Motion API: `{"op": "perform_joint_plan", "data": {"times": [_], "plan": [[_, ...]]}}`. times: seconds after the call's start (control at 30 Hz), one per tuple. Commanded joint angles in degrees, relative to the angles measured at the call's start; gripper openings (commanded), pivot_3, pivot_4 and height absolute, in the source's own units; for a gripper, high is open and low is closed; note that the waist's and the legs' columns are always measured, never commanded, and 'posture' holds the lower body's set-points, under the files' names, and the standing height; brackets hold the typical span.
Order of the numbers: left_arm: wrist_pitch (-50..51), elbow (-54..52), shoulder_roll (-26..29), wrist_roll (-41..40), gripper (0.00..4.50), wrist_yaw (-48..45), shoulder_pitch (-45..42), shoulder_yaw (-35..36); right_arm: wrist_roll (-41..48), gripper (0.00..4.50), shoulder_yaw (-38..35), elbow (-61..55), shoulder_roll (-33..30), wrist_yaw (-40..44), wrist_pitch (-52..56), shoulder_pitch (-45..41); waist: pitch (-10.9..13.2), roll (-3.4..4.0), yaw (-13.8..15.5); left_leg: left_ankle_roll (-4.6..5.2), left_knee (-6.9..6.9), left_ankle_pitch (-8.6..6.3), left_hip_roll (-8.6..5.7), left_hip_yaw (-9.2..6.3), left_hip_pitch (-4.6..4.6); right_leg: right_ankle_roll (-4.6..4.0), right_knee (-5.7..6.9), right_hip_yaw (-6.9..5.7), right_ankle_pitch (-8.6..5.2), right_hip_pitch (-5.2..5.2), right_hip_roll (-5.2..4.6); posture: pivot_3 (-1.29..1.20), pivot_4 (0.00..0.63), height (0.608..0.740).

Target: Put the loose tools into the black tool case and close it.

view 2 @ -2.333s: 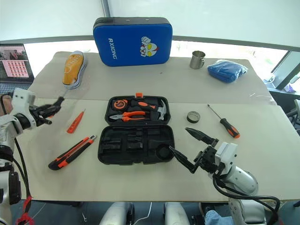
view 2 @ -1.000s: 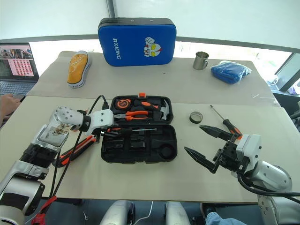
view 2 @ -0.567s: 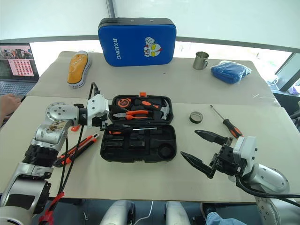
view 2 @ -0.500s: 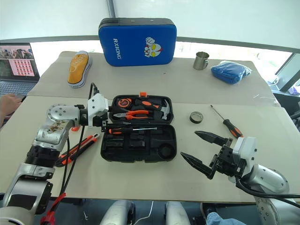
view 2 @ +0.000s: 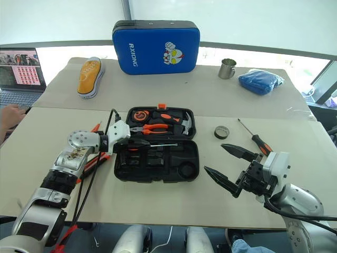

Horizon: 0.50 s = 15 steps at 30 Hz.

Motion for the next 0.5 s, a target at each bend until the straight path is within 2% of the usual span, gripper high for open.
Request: {"op": "perform_joint_plan", "data": {"times": [0.03,0.17,0.23,0.3,0.37,0.47,0.5], "plan": [[2.2,2.7,-0.9,3.2,0.02,1.2,0.7,-2.7,-0.4,4.5,-1.7,-0.8,0.7,-0.3,-1.6,0.4,-0.1,0.08,0.0,0.0,0.0,0.0,0.0,0.01,0.04,0.0,0.0,0.0,0.0,0.04,0.0,0.0,0.15,0.74],[7.7,2.3,-1.8,3.7,0.02,0.4,1.0,-4.5,-1.0,4.5,-1.7,-0.4,1.5,-0.4,-1.9,0.7,-0.2,0.36,0.0,0.0,0.0,0.0,-0.01,0.03,0.15,0.01,0.0,0.0,-0.01,0.17,0.0,0.0,0.15,0.74],[5.7,1.9,-2.1,3.4,0.02,-0.4,1.7,-4.9,-1.4,4.5,-1.9,-0.2,1.9,-0.5,-2.3,1.0,-0.3,0.42,0.0,0.03,-0.03,-0.02,-0.05,0.08,0.45,0.07,-0.08,0.0,-0.04,0.55,0.0,0.0,0.15,0.74],[4.5,0.6,-2.7,1.0,0.02,-1.5,2.5,-3.7,-2.1,4.5,-2.6,0.1,2.4,-0.6,-3.2,1.5,-0.4,0.56,0.0,0.09,-0.09,-0.07,-0.03,0.1,0.68,0.09,-0.23,0.0,-0.06,0.82,0.01,0.0,0.15,0.74],[2.7,-1.0,-3.1,-3.9,0.02,-2.3,3.0,0.7,-2.6,4.5,-5.3,1.0,3.1,-0.8,-5.2,2.6,-0.5,0.68,0.0,0.13,-0.09,-0.1,-0.05,0.11,0.66,0.11,-0.26,0.01,-0.07,0.81,-0.02,0.0,0.15,0.74],[3.7,-4.6,-1.2,-12.8,0.7,-6.8,4.8,7.7,-3.0,4.5,-10.4,3.2,3.6,0.0,-8.0,5.8,-0.4,0.67,-0.1,0.14,-0.09,-0.11,-0.08,0.09,0.51,0.13,-0.28,0.0,-0.08,0.69,-0.07,0.0,0.15,0.74],[5.0,-6.8,-0.3,-17.5,1.11,-9.8,5.9,10.3,-3.3,4.5,-12.1,4.2,3.9,0.3,-8.8,7.2,-0.4,0.62,-0.1,0.14,-0.09,-0.11,-0.07,0.06,0.43,0.13,-0.27,0.01,-0.08,0.61,-0.08,0.0,0.15,0.74]]}}
